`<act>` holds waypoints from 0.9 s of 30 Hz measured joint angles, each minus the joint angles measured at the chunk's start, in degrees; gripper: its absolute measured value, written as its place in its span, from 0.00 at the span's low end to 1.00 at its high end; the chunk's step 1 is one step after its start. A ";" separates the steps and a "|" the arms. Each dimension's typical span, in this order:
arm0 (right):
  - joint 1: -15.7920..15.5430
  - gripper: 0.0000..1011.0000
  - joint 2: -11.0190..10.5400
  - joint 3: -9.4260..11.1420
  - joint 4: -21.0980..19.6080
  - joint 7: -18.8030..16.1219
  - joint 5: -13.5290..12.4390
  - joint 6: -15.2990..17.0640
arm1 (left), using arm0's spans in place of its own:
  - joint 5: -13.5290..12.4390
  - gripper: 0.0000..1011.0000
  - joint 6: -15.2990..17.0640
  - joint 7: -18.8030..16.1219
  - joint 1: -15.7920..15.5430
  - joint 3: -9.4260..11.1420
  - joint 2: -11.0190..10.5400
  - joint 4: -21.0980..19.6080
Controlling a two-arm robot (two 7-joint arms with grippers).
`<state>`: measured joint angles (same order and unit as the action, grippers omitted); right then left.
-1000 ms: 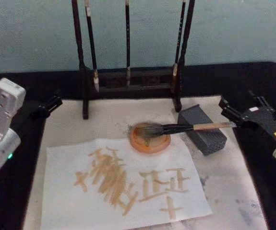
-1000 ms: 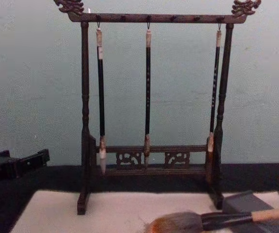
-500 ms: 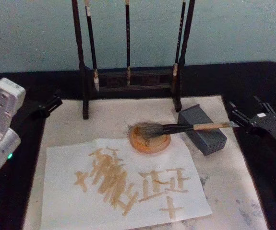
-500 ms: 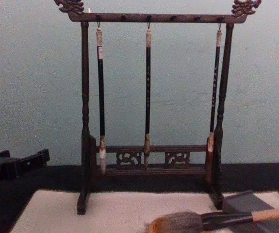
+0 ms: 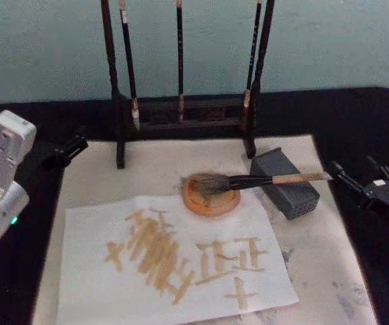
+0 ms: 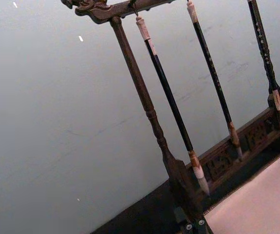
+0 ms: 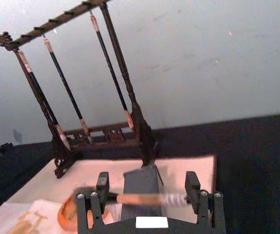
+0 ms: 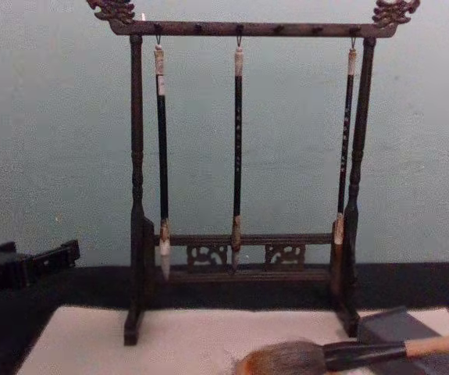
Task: Pick up the brush from the inkstone, write on the paper, then place the brush back to its original position.
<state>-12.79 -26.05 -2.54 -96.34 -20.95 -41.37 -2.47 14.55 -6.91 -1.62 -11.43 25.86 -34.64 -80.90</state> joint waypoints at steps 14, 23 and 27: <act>-4.53 0.99 -0.57 0.79 -2.56 3.28 -2.84 1.67 | 0.00 0.99 0.00 0.00 0.00 0.00 0.00 0.00; -4.13 0.99 -0.29 0.50 -0.83 3.02 -7.56 3.75 | 0.00 0.99 0.00 0.00 0.00 0.00 0.00 0.00; -3.21 0.99 0.11 0.54 0.45 2.73 -11.28 5.44 | 0.00 0.99 0.00 0.00 0.00 0.00 0.00 0.00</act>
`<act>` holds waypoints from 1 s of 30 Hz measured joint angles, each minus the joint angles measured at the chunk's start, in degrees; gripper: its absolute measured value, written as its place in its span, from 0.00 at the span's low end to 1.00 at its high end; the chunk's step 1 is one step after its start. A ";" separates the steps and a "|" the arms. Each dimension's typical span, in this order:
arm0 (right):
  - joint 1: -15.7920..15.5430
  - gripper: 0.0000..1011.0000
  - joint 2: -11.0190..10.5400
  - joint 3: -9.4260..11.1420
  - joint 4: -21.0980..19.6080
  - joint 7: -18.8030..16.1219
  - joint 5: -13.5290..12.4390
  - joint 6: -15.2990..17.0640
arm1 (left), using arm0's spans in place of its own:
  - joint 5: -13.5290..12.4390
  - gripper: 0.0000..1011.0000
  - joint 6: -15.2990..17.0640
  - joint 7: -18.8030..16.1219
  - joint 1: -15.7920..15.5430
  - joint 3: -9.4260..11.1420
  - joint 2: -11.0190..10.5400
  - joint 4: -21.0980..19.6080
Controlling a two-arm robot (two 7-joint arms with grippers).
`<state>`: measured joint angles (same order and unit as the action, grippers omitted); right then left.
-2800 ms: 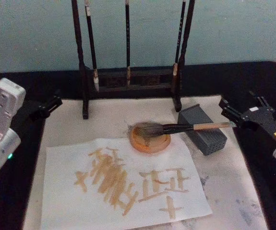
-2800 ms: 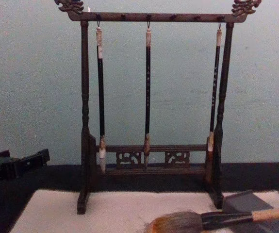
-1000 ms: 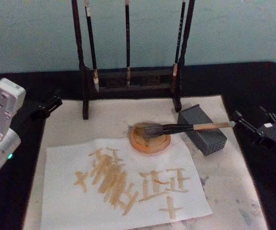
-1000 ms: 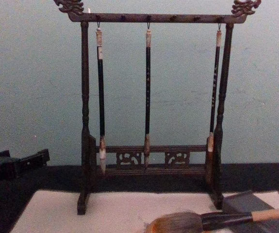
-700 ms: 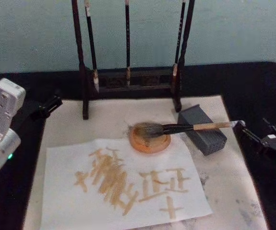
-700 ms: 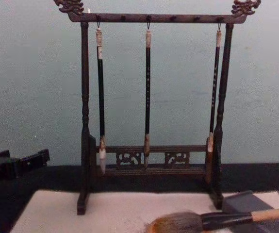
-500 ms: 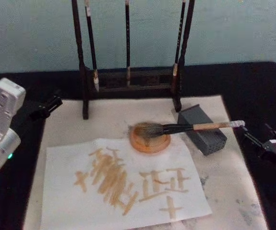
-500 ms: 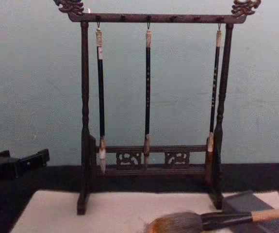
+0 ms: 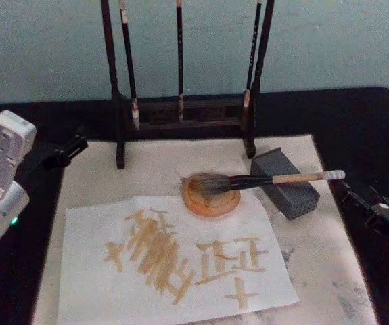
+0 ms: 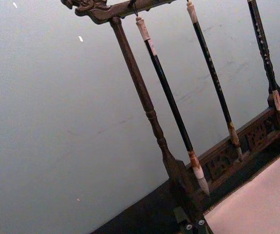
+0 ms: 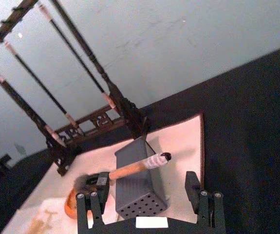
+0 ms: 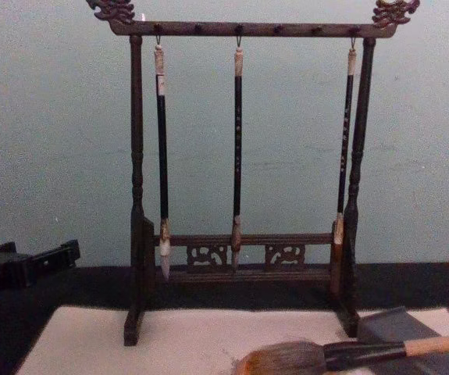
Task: Pick up the brush from the inkstone, write on the paper, then place the brush back to its original position.
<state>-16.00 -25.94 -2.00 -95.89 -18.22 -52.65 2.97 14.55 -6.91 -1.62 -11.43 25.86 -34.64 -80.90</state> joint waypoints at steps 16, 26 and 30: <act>4.69 0.99 1.65 -0.13 2.32 -0.37 -12.19 5.52 | 0.00 0.99 0.00 0.00 0.00 0.00 0.00 0.00; 6.43 0.99 1.31 -2.16 4.17 0.10 -14.13 5.94 | 0.00 0.99 0.00 0.00 0.00 0.00 0.00 0.00; 6.67 0.99 0.88 -2.85 4.52 0.58 -14.46 5.74 | 0.00 0.99 0.00 0.00 0.01 0.00 0.00 0.00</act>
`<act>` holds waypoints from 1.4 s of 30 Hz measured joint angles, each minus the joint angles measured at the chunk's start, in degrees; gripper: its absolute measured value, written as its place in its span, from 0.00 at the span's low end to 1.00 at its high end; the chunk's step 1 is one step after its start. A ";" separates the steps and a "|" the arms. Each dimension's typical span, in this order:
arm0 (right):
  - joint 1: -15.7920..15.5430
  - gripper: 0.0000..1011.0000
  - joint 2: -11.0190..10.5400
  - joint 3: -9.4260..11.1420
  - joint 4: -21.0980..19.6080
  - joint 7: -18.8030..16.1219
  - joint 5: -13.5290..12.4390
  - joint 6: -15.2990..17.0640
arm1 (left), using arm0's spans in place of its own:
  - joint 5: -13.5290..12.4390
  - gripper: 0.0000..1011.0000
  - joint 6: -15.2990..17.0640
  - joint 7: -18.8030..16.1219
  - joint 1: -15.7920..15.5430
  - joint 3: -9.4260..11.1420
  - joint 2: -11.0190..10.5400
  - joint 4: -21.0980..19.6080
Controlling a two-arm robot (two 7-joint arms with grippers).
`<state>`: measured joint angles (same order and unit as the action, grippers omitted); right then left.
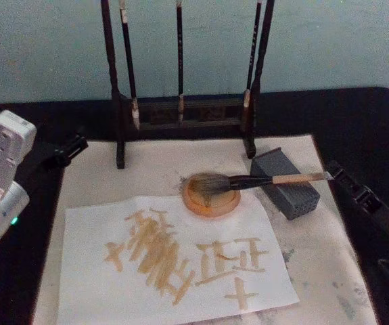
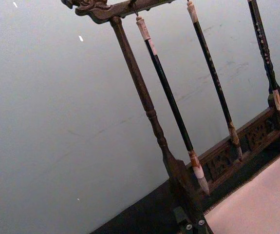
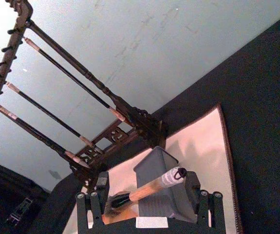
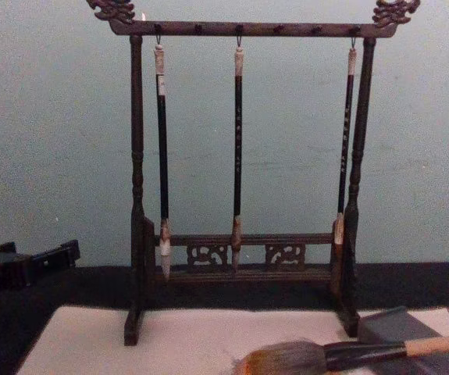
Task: Pick up the brush from the inkstone, write on the paper, then place the brush back to its original position.
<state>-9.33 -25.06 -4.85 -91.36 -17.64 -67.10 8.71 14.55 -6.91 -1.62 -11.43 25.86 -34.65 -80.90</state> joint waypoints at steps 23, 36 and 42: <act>1.00 0.99 -1.96 -2.16 1.21 1.81 -2.57 -2.43 | 0.00 0.99 0.00 0.00 0.00 0.00 0.00 0.00; 2.46 0.99 -2.63 -3.76 3.23 2.33 -4.28 -3.18 | 0.00 0.99 0.00 0.00 -0.01 0.00 0.00 0.00; 3.57 0.99 -2.80 -4.93 4.45 2.27 -5.29 -3.15 | 0.00 0.99 0.00 0.00 -0.01 0.00 0.00 0.00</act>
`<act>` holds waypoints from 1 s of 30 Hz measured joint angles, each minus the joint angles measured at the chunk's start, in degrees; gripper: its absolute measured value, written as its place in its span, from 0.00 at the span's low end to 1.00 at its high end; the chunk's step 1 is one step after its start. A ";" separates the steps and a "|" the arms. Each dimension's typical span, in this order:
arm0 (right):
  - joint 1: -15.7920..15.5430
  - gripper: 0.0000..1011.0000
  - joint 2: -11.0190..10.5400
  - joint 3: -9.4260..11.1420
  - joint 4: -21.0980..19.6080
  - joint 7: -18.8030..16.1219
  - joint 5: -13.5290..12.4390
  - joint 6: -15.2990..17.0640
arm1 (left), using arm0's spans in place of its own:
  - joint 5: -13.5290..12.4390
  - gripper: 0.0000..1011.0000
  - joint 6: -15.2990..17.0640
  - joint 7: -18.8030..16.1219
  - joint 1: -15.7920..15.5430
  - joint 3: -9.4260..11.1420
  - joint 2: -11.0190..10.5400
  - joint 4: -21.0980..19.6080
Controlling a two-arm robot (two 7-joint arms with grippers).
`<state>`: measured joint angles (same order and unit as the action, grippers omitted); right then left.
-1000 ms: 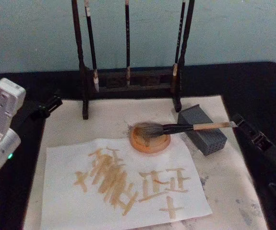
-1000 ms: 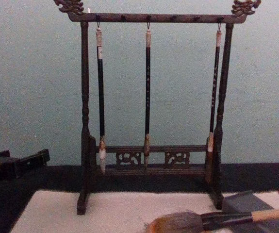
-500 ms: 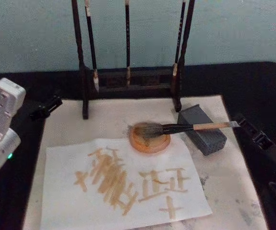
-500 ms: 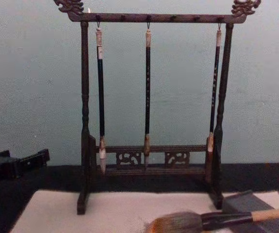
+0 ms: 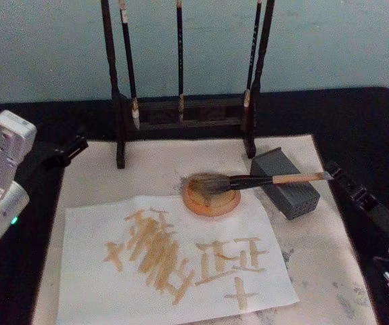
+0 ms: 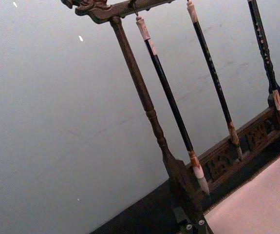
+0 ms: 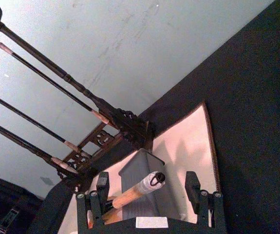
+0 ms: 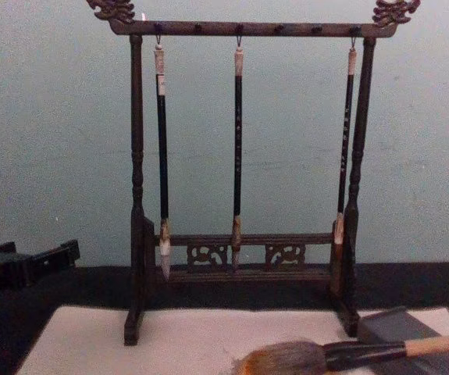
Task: Pick up the brush from the inkstone, write on the paper, then place the brush back to its original position.
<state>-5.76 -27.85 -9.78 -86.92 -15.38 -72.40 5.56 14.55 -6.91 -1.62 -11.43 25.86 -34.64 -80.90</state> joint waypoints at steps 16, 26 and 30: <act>2.28 0.99 -0.56 -2.56 2.30 -1.14 -3.25 0.50 | 0.00 0.99 0.00 0.00 0.00 0.00 0.00 0.00; 3.25 0.99 -0.76 -3.92 3.56 -2.38 -5.74 0.90 | 0.00 0.99 0.00 0.00 0.00 0.00 0.00 0.00; 3.62 0.99 -1.03 -4.56 3.95 -3.00 -6.50 0.82 | 0.00 0.99 0.00 0.00 0.00 0.00 0.00 0.00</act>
<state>-2.14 -28.88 -14.33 -82.97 -18.38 -78.90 6.38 14.55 -6.91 -1.62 -11.43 25.86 -34.64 -80.90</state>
